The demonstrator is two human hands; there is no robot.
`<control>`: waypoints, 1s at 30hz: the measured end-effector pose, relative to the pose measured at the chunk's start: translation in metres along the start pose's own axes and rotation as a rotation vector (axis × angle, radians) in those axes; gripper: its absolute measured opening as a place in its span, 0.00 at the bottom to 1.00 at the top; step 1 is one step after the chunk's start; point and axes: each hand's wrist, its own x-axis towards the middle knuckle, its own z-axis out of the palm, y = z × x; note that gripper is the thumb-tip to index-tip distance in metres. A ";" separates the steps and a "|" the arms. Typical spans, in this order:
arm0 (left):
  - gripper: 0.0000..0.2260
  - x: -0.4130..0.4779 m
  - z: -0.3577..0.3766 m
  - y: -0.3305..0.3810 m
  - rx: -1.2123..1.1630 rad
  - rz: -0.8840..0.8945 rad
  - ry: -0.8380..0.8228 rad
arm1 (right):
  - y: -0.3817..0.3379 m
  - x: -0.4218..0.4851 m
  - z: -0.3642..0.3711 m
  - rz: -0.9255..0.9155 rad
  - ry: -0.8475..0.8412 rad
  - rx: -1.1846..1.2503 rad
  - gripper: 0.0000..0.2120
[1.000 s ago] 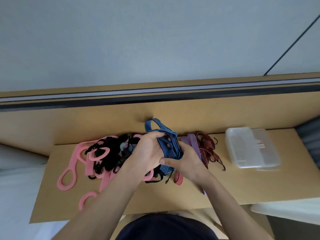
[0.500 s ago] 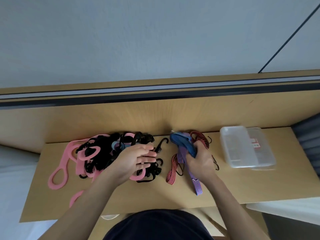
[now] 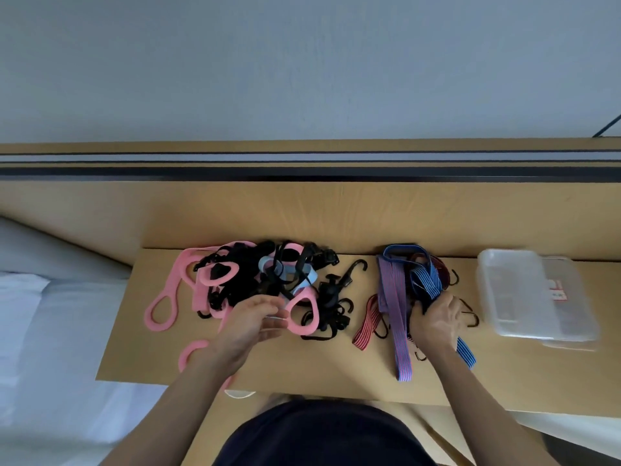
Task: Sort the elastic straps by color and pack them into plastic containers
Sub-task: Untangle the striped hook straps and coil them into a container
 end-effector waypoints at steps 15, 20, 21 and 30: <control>0.09 0.032 -0.003 -0.040 0.762 0.231 -0.016 | -0.043 -0.037 -0.038 -0.330 0.185 0.070 0.25; 0.11 0.039 0.009 -0.042 0.810 0.213 -0.178 | -0.086 -0.050 -0.005 -0.615 -0.211 -0.015 0.21; 0.09 0.040 0.009 -0.041 0.794 0.202 -0.187 | -0.092 -0.051 0.007 -0.623 -0.313 -0.074 0.23; 0.15 0.042 -0.021 -0.041 0.632 0.227 0.004 | -0.101 -0.050 0.079 -0.530 -0.558 -0.427 0.35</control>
